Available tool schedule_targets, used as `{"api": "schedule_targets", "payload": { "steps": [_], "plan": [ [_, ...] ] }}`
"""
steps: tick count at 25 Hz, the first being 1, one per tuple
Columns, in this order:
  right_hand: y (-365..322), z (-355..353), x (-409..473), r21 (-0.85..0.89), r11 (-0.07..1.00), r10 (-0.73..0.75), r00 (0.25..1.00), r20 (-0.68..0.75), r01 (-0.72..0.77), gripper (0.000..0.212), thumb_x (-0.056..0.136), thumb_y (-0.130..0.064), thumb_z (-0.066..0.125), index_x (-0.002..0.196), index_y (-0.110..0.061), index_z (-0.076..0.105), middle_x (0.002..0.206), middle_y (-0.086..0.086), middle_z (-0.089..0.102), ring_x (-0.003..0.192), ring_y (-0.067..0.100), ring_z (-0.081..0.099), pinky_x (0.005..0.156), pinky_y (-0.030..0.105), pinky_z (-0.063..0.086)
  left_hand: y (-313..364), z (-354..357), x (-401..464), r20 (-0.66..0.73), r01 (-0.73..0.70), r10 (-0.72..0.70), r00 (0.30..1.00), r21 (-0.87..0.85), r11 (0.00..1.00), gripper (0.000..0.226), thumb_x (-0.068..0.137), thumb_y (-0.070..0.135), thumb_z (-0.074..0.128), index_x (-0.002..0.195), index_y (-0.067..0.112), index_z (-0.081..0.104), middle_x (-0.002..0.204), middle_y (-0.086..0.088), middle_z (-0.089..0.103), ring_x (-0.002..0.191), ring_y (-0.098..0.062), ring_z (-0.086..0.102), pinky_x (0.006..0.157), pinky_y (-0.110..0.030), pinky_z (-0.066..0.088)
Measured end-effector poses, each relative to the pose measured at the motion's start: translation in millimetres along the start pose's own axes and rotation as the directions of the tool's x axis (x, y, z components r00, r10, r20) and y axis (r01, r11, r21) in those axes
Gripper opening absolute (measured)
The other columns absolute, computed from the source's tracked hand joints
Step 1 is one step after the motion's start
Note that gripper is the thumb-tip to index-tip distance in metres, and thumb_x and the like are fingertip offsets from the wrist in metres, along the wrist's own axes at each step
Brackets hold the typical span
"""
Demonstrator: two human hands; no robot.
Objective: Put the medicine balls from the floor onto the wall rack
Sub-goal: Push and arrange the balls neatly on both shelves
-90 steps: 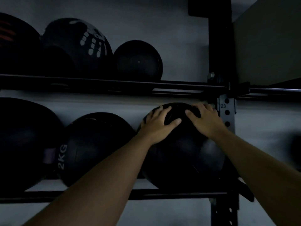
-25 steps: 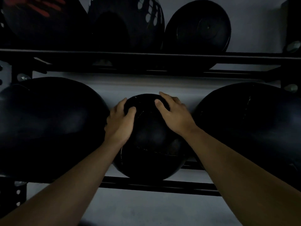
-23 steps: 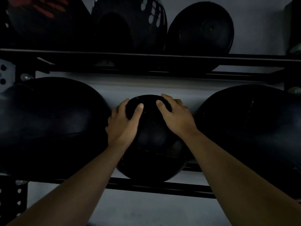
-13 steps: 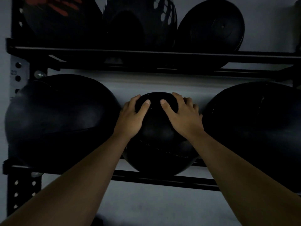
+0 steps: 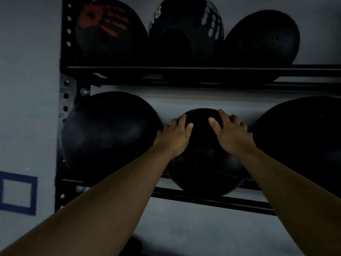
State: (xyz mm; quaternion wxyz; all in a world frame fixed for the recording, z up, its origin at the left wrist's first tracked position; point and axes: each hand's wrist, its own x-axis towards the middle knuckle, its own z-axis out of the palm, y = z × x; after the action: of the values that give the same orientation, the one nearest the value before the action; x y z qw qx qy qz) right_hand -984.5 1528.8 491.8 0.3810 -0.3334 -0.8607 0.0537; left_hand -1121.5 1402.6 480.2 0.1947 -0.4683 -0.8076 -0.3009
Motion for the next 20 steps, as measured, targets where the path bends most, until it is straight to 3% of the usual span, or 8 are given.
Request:
{"api": "schedule_targets", "payload": {
  "steps": [4,8,11,14,17,20],
  "plan": [
    [-21.6,2.1,-12.2,-0.146,0.984,-0.110,0.991,-0.081,0.098,0.056,0.111,-0.041,0.026,0.165,-0.026,0.023,0.165,0.020,0.029,0.150,0.044,0.027,0.117,0.060,0.029,-41.4,-34.1,-24.4,0.000,-0.122,0.131,0.991,0.377,0.918,0.062,0.112,0.052,0.024,0.168,0.026,0.024,0.173,-0.008,0.031,0.162,-0.033,0.020,0.131,-0.061,0.004],
    [-83.6,15.3,-11.5,-0.053,0.982,-0.186,0.979,-0.089,0.181,0.053,0.107,-0.040,0.038,0.157,-0.023,0.038,0.159,0.021,0.038,0.148,0.041,0.032,0.124,0.053,0.022,-89.8,-80.1,-33.3,-0.221,0.030,0.067,0.973,0.406,0.913,0.066,0.108,0.058,0.035,0.166,0.025,0.030,0.177,-0.009,0.021,0.165,-0.036,0.007,0.130,-0.066,0.000],
    [-152.5,39.2,-11.5,0.156,0.962,-0.225,0.974,-0.022,0.225,0.057,0.107,-0.051,0.036,0.158,-0.026,0.037,0.162,0.018,0.032,0.149,0.040,0.029,0.122,0.051,0.026,-135.6,-116.9,-41.4,-0.421,0.264,-0.194,0.886,0.115,0.958,0.086,0.098,0.074,0.041,0.167,0.026,0.024,0.178,-0.014,0.013,0.164,-0.046,0.004,0.126,-0.075,0.002],
    [-204.6,66.9,7.3,0.308,0.945,-0.126,0.992,0.024,0.112,0.066,0.102,-0.066,0.031,0.160,-0.033,0.032,0.164,0.016,0.029,0.150,0.040,0.029,0.120,0.052,0.030,-182.3,-133.7,-49.2,-0.317,0.435,-0.498,0.808,-0.250,0.865,0.115,0.081,0.094,0.045,0.170,0.032,0.005,0.180,-0.016,0.002,0.162,-0.052,0.000,0.123,-0.080,0.005],
    [-228.1,91.1,24.2,0.491,0.870,0.023,0.998,0.059,-0.050,0.073,0.096,-0.076,0.028,0.159,-0.040,0.033,0.163,0.014,0.038,0.148,0.040,0.037,0.121,0.048,0.031,-207.6,-119.0,-45.0,-0.174,0.426,-0.549,0.818,-0.458,0.780,0.128,0.070,0.102,0.045,0.169,0.034,0.001,0.178,-0.016,0.006,0.160,-0.053,0.008,0.121,-0.079,0.017],
    [-231.7,102.9,26.2,0.572,0.813,0.105,0.994,0.034,-0.106,0.069,0.098,-0.073,0.027,0.157,-0.037,0.038,0.158,0.015,0.042,0.145,0.039,0.041,0.118,0.046,0.033,-213.2,-106.6,-31.6,-0.301,0.372,-0.524,0.797,-0.438,0.818,0.125,0.071,0.101,0.044,0.168,0.027,0.013,0.172,-0.020,0.020,0.154,-0.052,0.023,0.118,-0.077,0.025]
  ]
}}
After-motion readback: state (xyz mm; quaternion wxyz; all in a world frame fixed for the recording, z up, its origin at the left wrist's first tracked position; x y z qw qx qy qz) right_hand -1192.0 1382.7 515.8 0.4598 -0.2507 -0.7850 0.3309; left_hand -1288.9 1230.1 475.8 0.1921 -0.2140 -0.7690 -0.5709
